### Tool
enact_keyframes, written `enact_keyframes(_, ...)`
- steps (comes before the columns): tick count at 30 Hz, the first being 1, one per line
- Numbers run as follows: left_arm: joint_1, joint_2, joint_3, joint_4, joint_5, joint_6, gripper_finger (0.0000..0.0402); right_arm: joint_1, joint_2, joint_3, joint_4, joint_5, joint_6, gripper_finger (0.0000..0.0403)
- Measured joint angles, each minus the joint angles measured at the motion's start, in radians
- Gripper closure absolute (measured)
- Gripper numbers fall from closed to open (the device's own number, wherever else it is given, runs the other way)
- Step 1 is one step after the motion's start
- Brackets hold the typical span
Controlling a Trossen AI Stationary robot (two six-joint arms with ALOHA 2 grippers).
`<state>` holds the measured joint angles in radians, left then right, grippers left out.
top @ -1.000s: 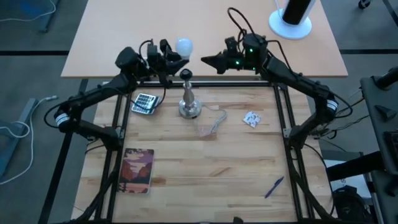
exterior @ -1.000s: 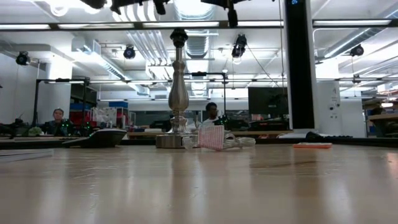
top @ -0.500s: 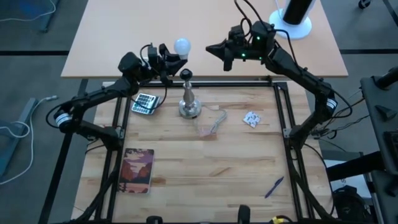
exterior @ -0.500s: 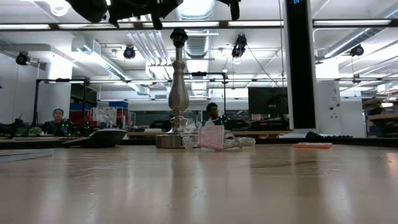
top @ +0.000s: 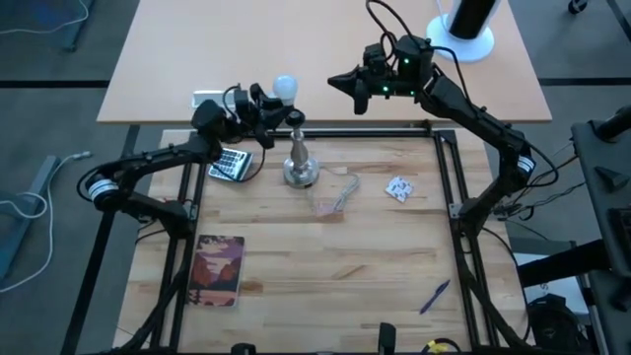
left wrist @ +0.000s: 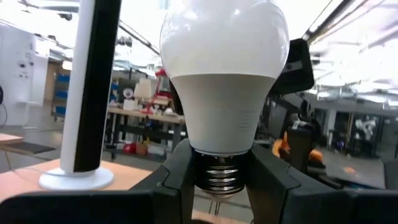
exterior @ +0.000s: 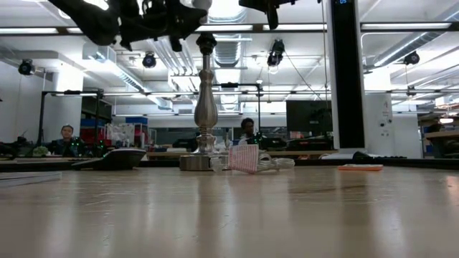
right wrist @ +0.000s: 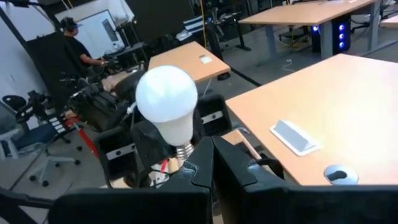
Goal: Screw lightbulb
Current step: Insert the lightbulb into the lamp
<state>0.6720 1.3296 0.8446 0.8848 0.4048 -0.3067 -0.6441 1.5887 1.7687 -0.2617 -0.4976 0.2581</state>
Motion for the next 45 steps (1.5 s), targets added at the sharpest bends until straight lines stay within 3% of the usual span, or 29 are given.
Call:
enact_keyframes(10, -0.001, 0.012, -0.027, -0.009, -0.029, -0.017, 0.0303, 0.000, 0.000, -0.004, -0.033, 0.000, -0.031, 0.0403)
enact_keyframes(29, -0.006, 0.076, 0.006, -0.005, 0.006, 0.001, 0.0303, 0.000, 0.000, -0.007, -0.045, 0.000, -0.049, 0.0403)
enact_keyframes(34, -0.007, 0.076, 0.006, -0.009, 0.009, -0.007, 0.0289, 0.000, 0.000, -0.007, -0.049, -0.056, -0.062, 0.0401)
enact_keyframes(39, -0.008, 0.075, 0.005, -0.010, 0.016, -0.007, 0.0290, 0.026, 0.036, -0.012, -0.085, -0.080, -0.119, 0.0365)
enact_keyframes(45, -0.009, 0.074, 0.005, -0.017, 0.024, -0.010, 0.0300, 0.044, 0.135, -0.009, -0.006, -0.078, -0.109, 0.0282)
